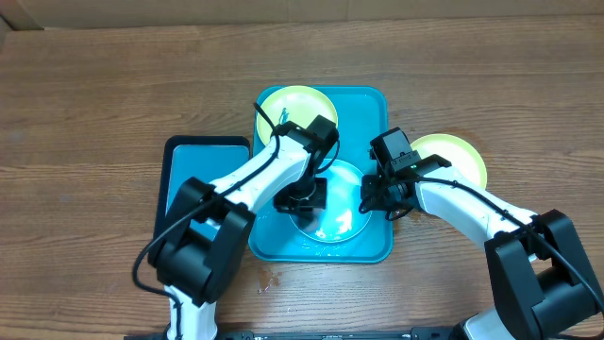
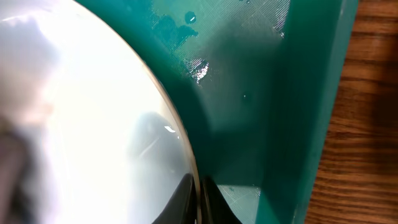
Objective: Clean dirty plates on tray and stack at the side
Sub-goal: 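Scrub the white plate with the sponge in the left gripper, then return the sponge to the black tray and lift the white plate with right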
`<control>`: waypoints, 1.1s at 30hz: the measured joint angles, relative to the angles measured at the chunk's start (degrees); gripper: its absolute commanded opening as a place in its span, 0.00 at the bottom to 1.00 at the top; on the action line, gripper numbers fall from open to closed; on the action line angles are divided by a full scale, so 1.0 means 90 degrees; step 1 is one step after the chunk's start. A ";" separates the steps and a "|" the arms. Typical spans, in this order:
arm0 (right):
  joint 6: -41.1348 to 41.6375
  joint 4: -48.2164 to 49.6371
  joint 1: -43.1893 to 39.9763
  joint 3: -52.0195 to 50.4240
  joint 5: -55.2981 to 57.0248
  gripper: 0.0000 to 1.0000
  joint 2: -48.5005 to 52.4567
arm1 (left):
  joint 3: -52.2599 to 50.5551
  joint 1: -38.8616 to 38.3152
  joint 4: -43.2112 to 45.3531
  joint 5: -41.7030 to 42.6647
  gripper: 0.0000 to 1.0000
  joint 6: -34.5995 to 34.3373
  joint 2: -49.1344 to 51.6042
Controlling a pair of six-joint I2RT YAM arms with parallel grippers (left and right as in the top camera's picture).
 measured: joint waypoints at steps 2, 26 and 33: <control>0.0002 -0.0002 0.0000 0.0000 0.0002 0.04 0.0000 | -0.0056 0.0024 -0.0007 -0.0600 0.04 -0.0090 -0.0214; 0.0010 0.0000 0.0000 0.0000 0.0002 0.04 0.0000 | -0.0656 0.2863 -0.0316 -0.1897 0.04 0.0172 -0.3028; 0.0114 -0.0102 0.0000 0.0022 0.0002 0.04 0.0000 | -0.1928 0.3570 0.0537 -0.0680 0.30 0.0753 -0.2414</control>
